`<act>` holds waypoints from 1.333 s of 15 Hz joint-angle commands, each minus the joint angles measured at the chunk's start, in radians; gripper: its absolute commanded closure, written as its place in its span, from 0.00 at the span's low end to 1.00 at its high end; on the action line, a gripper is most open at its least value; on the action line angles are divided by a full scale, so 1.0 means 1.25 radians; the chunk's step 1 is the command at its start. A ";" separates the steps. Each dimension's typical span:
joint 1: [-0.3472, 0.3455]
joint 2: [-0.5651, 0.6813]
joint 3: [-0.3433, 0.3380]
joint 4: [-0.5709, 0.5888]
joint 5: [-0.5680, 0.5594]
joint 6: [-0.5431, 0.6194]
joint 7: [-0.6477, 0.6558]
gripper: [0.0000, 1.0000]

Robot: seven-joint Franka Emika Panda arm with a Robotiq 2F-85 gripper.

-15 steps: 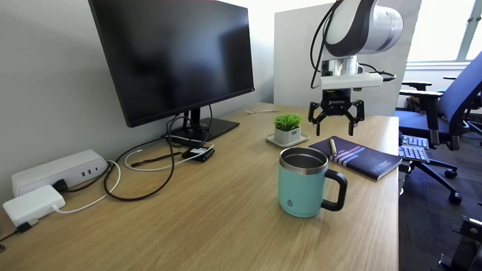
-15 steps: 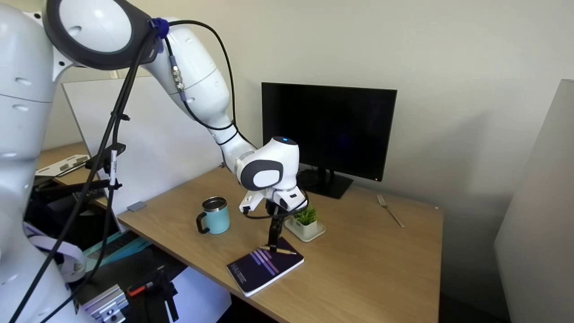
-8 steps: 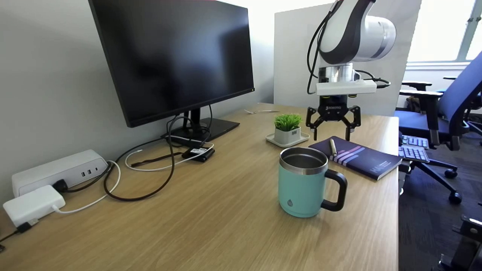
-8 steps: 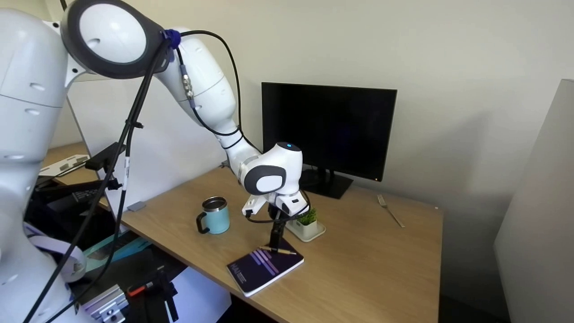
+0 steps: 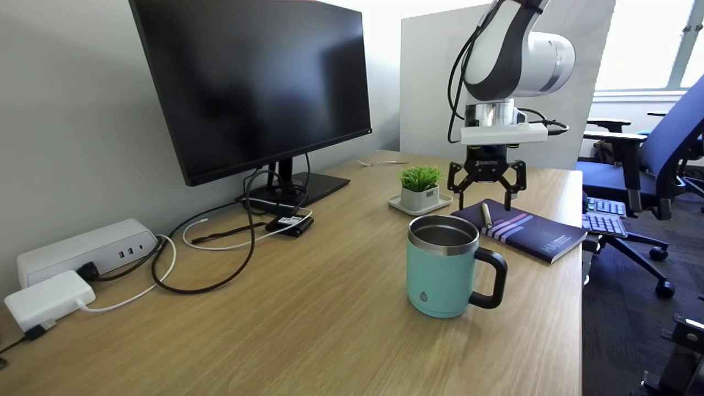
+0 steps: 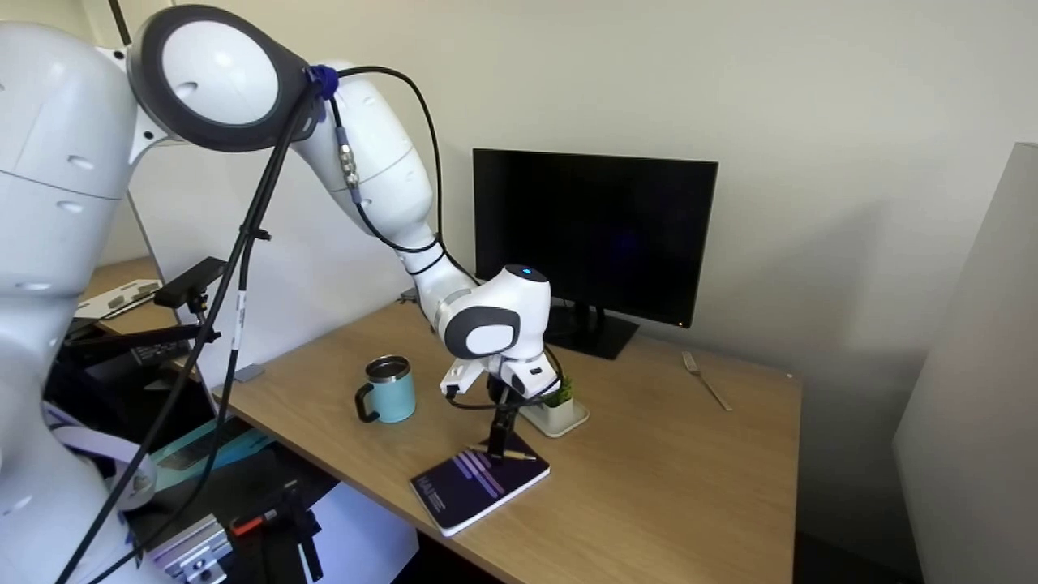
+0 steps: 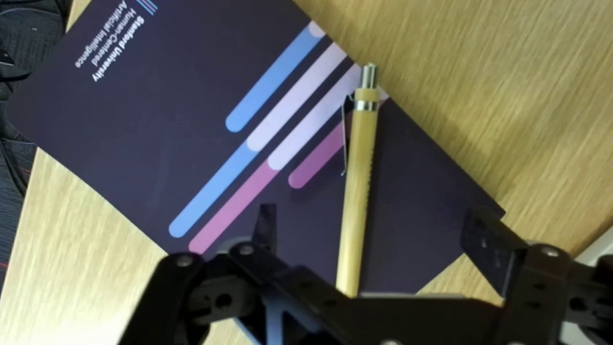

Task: Move the thermos to the left, put the pen inside the thermos

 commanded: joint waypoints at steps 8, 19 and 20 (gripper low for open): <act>0.003 0.017 -0.008 0.025 0.022 -0.014 -0.009 0.74; 0.039 -0.028 -0.048 -0.012 -0.016 -0.006 0.028 0.97; 0.048 -0.041 -0.057 -0.021 -0.025 -0.005 0.035 0.97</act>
